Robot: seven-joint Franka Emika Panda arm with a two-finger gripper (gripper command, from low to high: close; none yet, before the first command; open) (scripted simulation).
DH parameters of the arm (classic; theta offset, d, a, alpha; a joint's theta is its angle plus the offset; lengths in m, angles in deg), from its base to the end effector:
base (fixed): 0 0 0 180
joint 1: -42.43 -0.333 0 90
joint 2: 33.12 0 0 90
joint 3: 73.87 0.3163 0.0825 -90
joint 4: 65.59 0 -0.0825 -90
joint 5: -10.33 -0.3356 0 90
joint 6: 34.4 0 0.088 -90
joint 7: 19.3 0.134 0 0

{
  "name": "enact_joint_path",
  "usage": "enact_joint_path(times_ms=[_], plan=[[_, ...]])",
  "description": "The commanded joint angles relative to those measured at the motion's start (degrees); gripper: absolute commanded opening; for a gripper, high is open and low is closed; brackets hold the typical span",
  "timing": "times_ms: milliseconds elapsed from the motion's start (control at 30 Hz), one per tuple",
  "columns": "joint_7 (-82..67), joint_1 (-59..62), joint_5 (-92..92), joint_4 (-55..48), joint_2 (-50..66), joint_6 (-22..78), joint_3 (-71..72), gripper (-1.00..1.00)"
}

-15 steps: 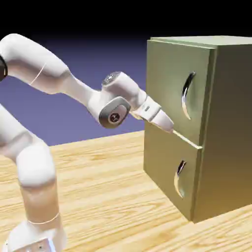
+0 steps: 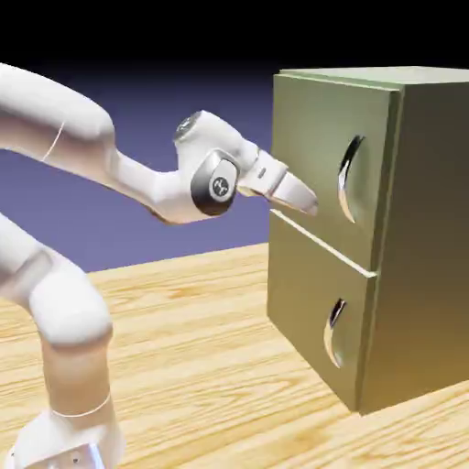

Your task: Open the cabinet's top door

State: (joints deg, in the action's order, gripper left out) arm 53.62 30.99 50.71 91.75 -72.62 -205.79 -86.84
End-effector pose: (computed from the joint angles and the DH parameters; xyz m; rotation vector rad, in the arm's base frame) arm 0.3523 0.0248 0.5227 -2.4051 0.8427 -1.2355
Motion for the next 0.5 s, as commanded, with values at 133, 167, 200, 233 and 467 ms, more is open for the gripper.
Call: enact_joint_path(times_ms=[133, 167, 200, 233, 467], plan=[[9.4, -3.32, 12.46, -1.13, -2.11, 0.81, -4.0, 1.0], [11.28, -3.98, 14.95, -1.36, -2.54, 0.97, -4.8, 1.0], [13.16, -4.65, 17.45, -1.58, -2.96, 1.13, -5.61, 1.0], [15.04, -5.31, 19.94, -1.81, -3.38, 1.29, -6.41, 1.0], [28.2, -9.96, 37.38, -3.39, -6.34, 2.42, -12.01, 1.0]])
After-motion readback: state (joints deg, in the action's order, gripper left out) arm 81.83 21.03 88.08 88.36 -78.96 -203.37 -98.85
